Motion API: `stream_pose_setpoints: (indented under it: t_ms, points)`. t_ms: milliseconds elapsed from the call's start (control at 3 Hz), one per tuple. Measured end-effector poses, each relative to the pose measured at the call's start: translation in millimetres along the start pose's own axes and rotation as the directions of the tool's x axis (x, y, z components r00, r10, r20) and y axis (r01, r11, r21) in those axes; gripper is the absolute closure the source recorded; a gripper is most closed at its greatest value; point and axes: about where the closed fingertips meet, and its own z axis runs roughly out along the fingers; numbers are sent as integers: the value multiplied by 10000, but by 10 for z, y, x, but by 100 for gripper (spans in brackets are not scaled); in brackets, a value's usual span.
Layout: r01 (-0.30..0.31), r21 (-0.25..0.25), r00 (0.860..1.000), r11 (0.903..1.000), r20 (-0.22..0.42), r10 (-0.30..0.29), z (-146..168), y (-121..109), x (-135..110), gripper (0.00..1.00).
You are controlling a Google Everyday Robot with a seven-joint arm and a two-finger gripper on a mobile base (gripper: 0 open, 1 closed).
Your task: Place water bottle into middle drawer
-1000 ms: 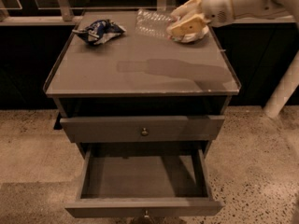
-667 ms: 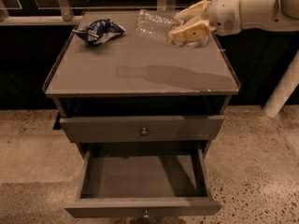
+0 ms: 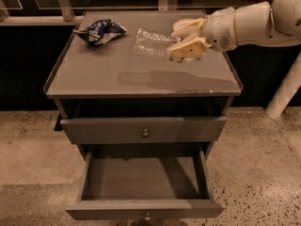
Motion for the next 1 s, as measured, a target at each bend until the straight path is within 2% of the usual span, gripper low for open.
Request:
stream_pose_setpoints:
  t_ms: [333,667,1000]
  points:
    - [-399,229,9991,9989,177,395,-3,164,85,100]
    - [-1347,1035,9845,9855,1263,1213,-115,487,-74,100]
    - [-2656,1725,9525,9485,1988,2306,-187,806,113,100]
